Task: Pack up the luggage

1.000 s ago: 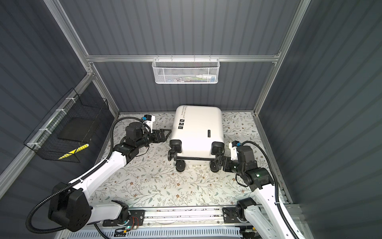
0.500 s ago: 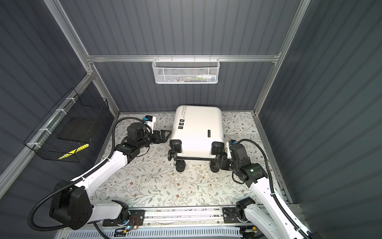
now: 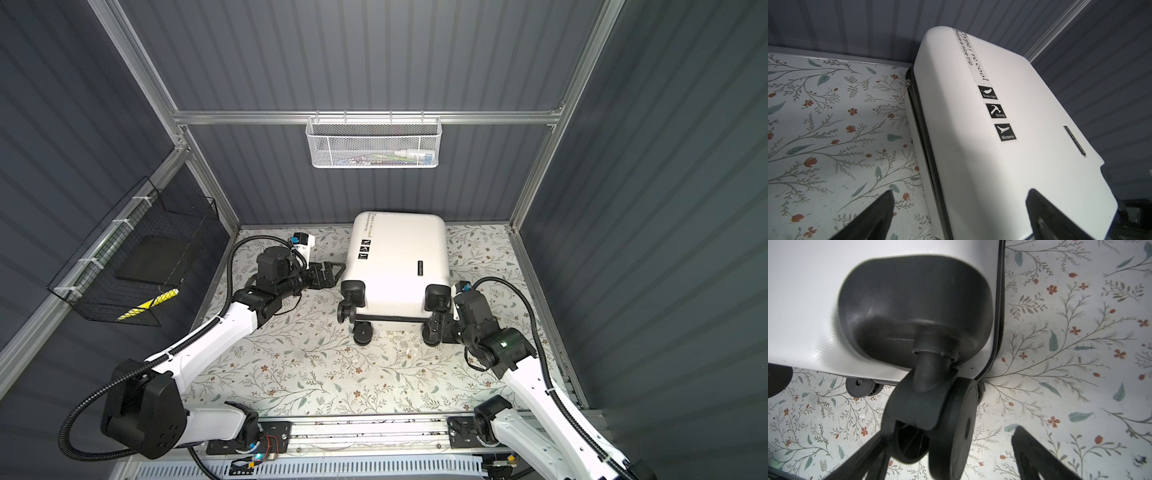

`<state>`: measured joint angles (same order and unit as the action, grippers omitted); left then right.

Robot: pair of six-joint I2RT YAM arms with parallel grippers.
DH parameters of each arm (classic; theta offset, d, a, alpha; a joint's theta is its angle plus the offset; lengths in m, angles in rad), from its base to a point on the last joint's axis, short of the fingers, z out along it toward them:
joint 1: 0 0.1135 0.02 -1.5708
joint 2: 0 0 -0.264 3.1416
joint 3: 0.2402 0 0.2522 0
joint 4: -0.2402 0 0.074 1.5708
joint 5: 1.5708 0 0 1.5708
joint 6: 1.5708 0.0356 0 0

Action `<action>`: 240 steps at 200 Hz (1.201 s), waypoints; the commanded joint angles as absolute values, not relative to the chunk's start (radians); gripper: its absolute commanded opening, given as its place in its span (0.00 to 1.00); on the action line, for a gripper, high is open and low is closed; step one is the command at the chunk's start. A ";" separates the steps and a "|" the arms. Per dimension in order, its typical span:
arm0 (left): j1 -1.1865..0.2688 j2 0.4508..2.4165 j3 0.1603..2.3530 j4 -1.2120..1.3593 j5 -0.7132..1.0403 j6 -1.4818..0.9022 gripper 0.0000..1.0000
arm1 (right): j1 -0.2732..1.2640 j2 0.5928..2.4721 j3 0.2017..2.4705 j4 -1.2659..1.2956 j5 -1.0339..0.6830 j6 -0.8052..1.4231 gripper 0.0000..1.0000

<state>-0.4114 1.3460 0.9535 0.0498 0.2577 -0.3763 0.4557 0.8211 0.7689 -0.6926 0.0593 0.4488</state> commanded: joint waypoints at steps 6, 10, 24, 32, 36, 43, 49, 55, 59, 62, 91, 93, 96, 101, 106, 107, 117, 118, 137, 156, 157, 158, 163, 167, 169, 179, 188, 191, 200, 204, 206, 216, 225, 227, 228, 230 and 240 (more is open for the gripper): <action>-0.407 1.347 0.940 0.062 0.266 -0.349 1.00 | 0.484 0.836 0.806 -0.717 0.121 0.453 0.89; -0.407 1.347 0.940 0.061 0.266 -0.348 1.00 | 0.489 0.839 0.807 -0.716 0.124 0.455 0.89; -0.407 1.345 0.940 0.062 0.267 -0.348 1.00 | 0.502 0.845 0.810 -0.714 0.135 0.460 0.89; -0.407 1.344 0.939 0.063 0.265 -0.345 1.00 | 0.509 0.849 0.810 -0.712 0.139 0.464 0.88; -0.407 1.343 0.938 0.063 0.265 -0.346 1.00 | 0.513 0.851 0.810 -0.711 0.143 0.466 0.88; -0.407 1.343 0.937 0.064 0.264 -0.344 1.00 | 0.519 0.856 0.809 -0.710 0.149 0.468 0.88; -0.406 1.344 0.937 0.063 0.262 -0.344 1.00 | 0.525 0.860 0.808 -0.709 0.157 0.470 0.88; -0.407 1.344 0.937 0.063 0.264 -0.342 1.00 | 0.529 0.864 0.806 -0.708 0.163 0.472 0.88; -0.407 1.343 0.938 0.064 0.263 -0.343 1.00 | 0.532 0.866 0.805 -0.706 0.166 0.473 0.88; -0.407 1.343 0.937 0.064 0.264 -0.342 1.00 | 0.533 0.868 0.805 -0.706 0.171 0.475 0.88; -0.405 1.345 0.933 0.065 0.263 -0.340 1.00 | 0.549 0.877 0.798 -0.703 0.207 0.484 0.82; -0.405 1.345 0.934 0.064 0.263 -0.339 1.00 | 0.551 0.879 0.798 -0.703 0.209 0.485 0.81; -0.406 1.345 0.933 0.063 0.263 -0.339 1.00 | 0.551 0.879 0.796 -0.701 0.211 0.487 0.80; -0.405 1.345 0.933 0.064 0.263 -0.339 1.00 | 0.554 0.880 0.794 -0.700 0.215 0.489 0.78; -0.405 1.345 0.933 0.063 0.264 -0.339 1.00 | 0.554 0.882 0.794 -0.698 0.217 0.489 0.76; -0.405 1.345 0.933 0.063 0.264 -0.339 1.00 | 0.555 0.882 0.793 -0.698 0.217 0.489 0.75; -0.405 1.344 0.932 0.064 0.264 -0.339 1.00 | 0.555 0.886 0.793 -0.694 0.216 0.491 0.70; -0.405 1.343 0.932 0.065 0.263 -0.338 1.00 | 0.555 0.886 0.793 -0.693 0.215 0.491 0.69; -0.405 1.341 0.931 0.065 0.265 -0.338 1.00 | 0.556 0.898 0.798 -0.691 0.212 0.489 0.59; -0.405 1.339 0.929 0.065 0.264 -0.336 1.00 | 0.559 0.902 0.799 -0.690 0.214 0.489 0.52; -0.405 1.339 0.929 0.064 0.263 -0.336 1.00 | 0.560 0.902 0.799 -0.690 0.214 0.489 0.51; -0.405 1.339 0.929 0.064 0.263 -0.335 1.00 | 0.560 0.902 0.800 -0.689 0.213 0.489 0.51; -0.405 1.339 0.927 0.065 0.264 -0.334 1.00 | 0.559 0.900 0.801 -0.689 0.215 0.489 0.49; -0.405 1.339 0.927 0.064 0.263 -0.334 1.00 | 0.560 0.900 0.802 -0.687 0.216 0.490 0.48; -0.405 1.339 0.928 0.064 0.263 -0.334 1.00 | 0.559 0.900 0.802 -0.687 0.218 0.490 0.47; -0.405 1.339 0.927 0.065 0.265 -0.334 1.00 | 0.560 0.900 0.809 -0.686 0.223 0.488 0.44; -0.405 1.341 0.927 0.065 0.265 -0.334 1.00 | 0.559 0.900 0.821 -0.688 0.228 0.484 0.42; -0.405 1.341 0.927 0.066 0.264 -0.334 1.00 | 0.559 0.902 0.825 -0.687 0.229 0.483 0.41; -0.404 1.342 0.928 0.066 0.265 -0.334 1.00 | 0.560 0.905 0.843 -0.687 0.232 0.476 0.37; -0.403 1.342 0.927 0.067 0.265 -0.334 1.00 | 0.560 0.907 0.852 -0.688 0.233 0.473 0.35; -0.403 1.342 0.927 0.066 0.265 -0.334 1.00 | 0.559 0.909 0.858 -0.688 0.234 0.471 0.35; -0.403 1.344 0.927 0.066 0.266 -0.334 1.00 | 0.559 0.915 0.885 -0.690 0.235 0.461 0.32; -0.403 1.345 0.927 0.067 0.266 -0.335 1.00 | 0.560 0.925 0.909 -0.692 0.241 0.453 0.30; -0.403 1.345 0.927 0.066 0.266 -0.334 1.00 | 0.559 0.926 0.917 -0.693 0.242 0.451 0.30; -0.403 1.345 0.927 0.066 0.266 -0.334 1.00 | 0.560 0.927 0.920 -0.693 0.243 0.449 0.30; -0.403 1.345 0.927 0.066 0.267 -0.334 1.00 | 0.559 0.929 0.929 -0.694 0.245 0.447 0.30; -0.402 1.345 0.927 0.067 0.268 -0.334 1.00 | 0.560 0.939 0.954 -0.696 0.251 0.437 0.29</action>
